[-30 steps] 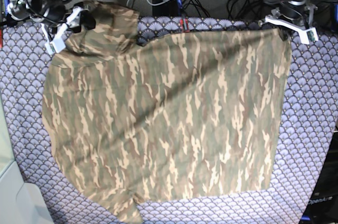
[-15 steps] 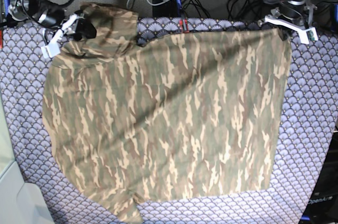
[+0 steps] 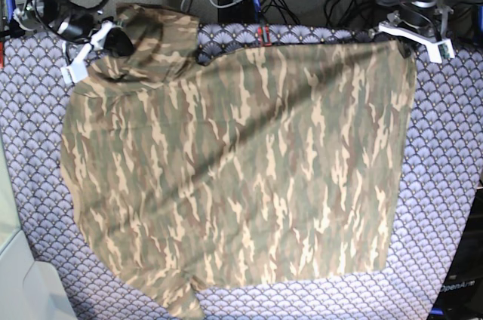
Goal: Fold the T-shirt properly
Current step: 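Lift the shoulder edge and fold it over toward the hem with both grippers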
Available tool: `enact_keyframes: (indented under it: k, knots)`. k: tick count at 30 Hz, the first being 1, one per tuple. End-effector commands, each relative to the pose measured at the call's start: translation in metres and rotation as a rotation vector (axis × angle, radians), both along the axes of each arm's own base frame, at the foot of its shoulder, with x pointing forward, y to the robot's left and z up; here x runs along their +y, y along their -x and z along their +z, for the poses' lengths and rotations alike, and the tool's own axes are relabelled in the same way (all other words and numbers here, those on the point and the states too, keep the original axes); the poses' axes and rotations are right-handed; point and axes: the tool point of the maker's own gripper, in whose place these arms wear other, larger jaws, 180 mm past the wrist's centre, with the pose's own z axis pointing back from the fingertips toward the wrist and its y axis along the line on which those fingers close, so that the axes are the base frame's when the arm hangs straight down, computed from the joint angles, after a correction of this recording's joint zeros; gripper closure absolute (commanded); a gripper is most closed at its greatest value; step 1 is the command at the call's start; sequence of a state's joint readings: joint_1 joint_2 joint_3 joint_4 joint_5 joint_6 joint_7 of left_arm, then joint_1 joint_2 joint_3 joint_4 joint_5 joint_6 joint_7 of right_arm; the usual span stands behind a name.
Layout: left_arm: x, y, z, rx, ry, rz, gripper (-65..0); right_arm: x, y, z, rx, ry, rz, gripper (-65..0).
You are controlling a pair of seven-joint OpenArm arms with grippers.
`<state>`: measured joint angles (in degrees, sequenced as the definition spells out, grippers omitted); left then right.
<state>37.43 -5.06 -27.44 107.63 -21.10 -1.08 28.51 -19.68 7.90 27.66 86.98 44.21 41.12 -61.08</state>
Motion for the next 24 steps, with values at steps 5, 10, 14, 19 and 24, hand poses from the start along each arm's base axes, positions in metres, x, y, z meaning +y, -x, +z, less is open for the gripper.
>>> enact_keyframes:
  k: [5,10,14,19,24]
  knots:
    - [0.003,-0.003,0.010,-0.031,-0.019,-0.002,-0.7,-0.007,0.033,-0.020,0.157,0.080,0.059,0.0]
    - [0.000,-0.007,0.017,-0.050,-0.025,-0.011,-0.7,-0.013,0.025,0.005,0.083,0.151,0.094,0.0]
    - [-0.002,-0.010,0.029,-0.076,-0.034,-0.024,-0.7,-0.011,0.022,0.026,0.019,0.199,0.123,0.0]
    - [-0.005,-0.010,0.037,-0.092,-0.042,-0.034,-0.7,-0.010,0.020,0.041,-0.026,0.232,0.139,0.0]
    - [-0.006,-0.006,0.041,-0.092,-0.048,-0.041,-0.7,-0.011,0.009,0.063,-0.097,0.247,0.139,0.0]
